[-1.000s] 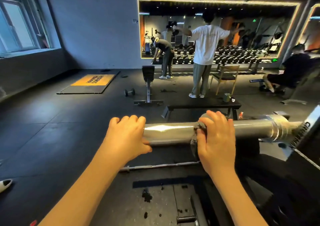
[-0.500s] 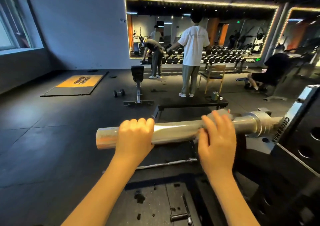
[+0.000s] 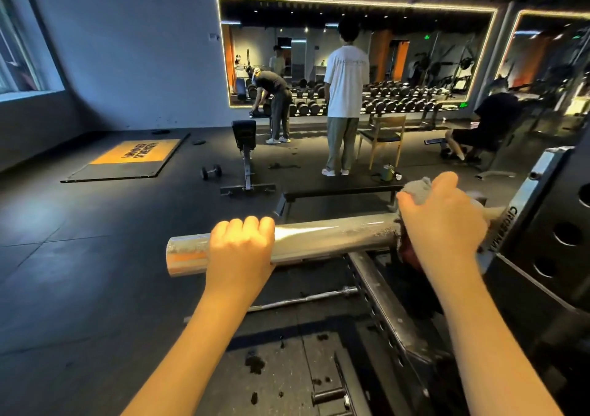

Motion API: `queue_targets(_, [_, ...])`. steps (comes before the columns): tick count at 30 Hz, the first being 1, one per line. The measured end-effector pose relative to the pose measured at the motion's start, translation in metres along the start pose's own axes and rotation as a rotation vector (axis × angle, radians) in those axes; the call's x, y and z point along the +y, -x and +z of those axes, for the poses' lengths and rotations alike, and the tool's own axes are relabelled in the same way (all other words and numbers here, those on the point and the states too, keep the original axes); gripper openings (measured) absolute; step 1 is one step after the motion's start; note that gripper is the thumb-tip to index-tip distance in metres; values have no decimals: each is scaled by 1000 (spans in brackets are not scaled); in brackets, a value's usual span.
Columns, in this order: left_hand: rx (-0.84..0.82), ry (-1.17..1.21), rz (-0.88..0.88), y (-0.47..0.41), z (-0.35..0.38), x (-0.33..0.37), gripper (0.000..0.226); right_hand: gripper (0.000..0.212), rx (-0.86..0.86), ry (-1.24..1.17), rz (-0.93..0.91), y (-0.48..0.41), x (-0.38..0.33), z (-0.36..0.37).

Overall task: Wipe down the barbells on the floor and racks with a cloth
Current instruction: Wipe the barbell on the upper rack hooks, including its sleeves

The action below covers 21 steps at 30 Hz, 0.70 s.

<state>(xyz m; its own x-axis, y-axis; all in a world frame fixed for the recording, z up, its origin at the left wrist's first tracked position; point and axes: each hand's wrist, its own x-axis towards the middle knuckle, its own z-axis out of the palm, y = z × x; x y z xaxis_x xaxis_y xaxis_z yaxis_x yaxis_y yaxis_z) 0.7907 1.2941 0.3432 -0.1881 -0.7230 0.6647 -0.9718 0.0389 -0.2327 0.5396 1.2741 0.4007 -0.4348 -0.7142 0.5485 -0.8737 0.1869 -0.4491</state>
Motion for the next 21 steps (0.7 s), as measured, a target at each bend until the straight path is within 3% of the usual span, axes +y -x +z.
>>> queue_targets(2, [2,5,4,1,1,0,39,40,74,-8,-55,5,-4,11])
queue_targets(5, [28,22,9,0,4,-1,38,31,148,-112,-320,20,0,22])
queue_targets(8, [60,21,18,1,6,-2,36,22,-61,-284,-467,24,19,22])
queue_targets(10, [76,4,12,2,6,-1,35,27,-88,-324,-452,16,35,18])
queue_targets(13, [97,-1,4,3,7,-1,34,33,93,-284,-268,7,43,19])
queue_targets(15, [103,-2,-1,3,7,0,34,38,113,-385,-176,13,28,24])
queue_targets(17, [110,-1,-5,3,7,0,34,41,5,-517,-209,25,16,29])
queue_targets(19, [112,1,-3,4,6,0,35,37,-68,-495,-328,30,20,33])
queue_targets(21, [105,2,-4,4,5,0,36,29,22,-403,-317,20,37,34])
